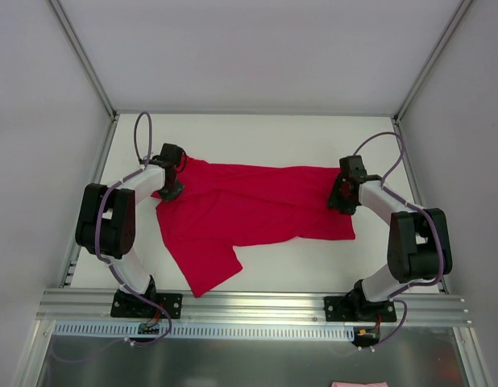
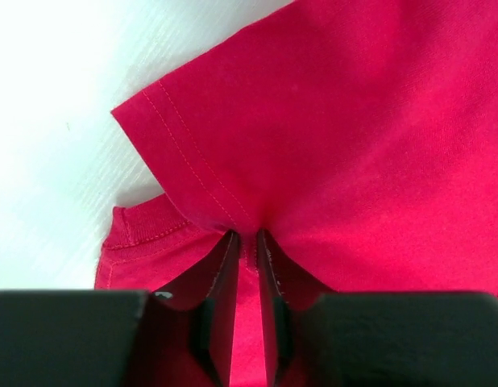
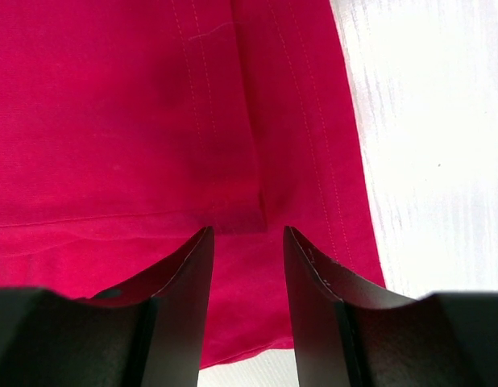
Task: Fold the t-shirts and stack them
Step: Fold the flattened tshirt in 1/3 of the way
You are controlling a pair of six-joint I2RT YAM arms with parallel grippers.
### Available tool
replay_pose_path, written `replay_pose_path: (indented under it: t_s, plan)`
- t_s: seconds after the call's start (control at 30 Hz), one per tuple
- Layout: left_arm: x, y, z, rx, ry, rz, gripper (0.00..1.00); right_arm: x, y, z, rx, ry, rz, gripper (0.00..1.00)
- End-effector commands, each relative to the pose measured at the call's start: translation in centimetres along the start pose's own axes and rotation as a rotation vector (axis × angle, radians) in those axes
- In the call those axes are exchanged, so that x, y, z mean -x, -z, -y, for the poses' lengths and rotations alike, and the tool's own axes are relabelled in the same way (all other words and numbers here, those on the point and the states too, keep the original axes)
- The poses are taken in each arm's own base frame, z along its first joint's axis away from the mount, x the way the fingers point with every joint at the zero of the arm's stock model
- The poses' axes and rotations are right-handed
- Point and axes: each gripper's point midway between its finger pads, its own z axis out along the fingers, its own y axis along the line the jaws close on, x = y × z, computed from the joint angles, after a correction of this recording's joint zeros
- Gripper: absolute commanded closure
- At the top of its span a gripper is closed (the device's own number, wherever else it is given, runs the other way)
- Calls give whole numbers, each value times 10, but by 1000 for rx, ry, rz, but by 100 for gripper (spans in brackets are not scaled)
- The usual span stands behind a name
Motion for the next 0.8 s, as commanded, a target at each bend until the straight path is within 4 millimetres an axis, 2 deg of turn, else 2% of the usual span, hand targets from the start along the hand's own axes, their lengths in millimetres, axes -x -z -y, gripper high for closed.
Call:
replay_pose_path:
  t_s: [0.0, 0.17, 0.37, 0.4, 0.43, 0.47, 0.5, 0.67, 0.77]
  plan:
    - [5, 1, -2, 8, 14, 12, 88, 4, -3, -8, 22, -15, 14, 57]
    - [9, 3, -1, 10, 3, 16, 97, 8, -12, -14, 33, -23, 10, 57]
    - [10, 4, -1, 12, -3, 19, 100, 19, -14, -22, 51, -31, 21, 57]
    - [10, 4, -1, 12, -5, 19, 100, 18, -16, -22, 50, -29, 17, 61]
    - [10, 4, 0, 8, -6, 18, 100, 18, -16, -23, 52, -30, 14, 74]
    - [10, 4, 0, 8, -6, 16, 100, 18, -17, -23, 52, -30, 14, 74]
    - [11, 4, 1, 5, -6, 14, 100, 18, -17, -24, 54, -33, 10, 97]
    - [13, 5, 6, -9, -8, 13, 100, 19, -18, -28, 50, -12, -8, 99]
    - [18, 7, 10, -15, -13, 20, 100, 34, -14, -41, 65, 22, -9, 99]
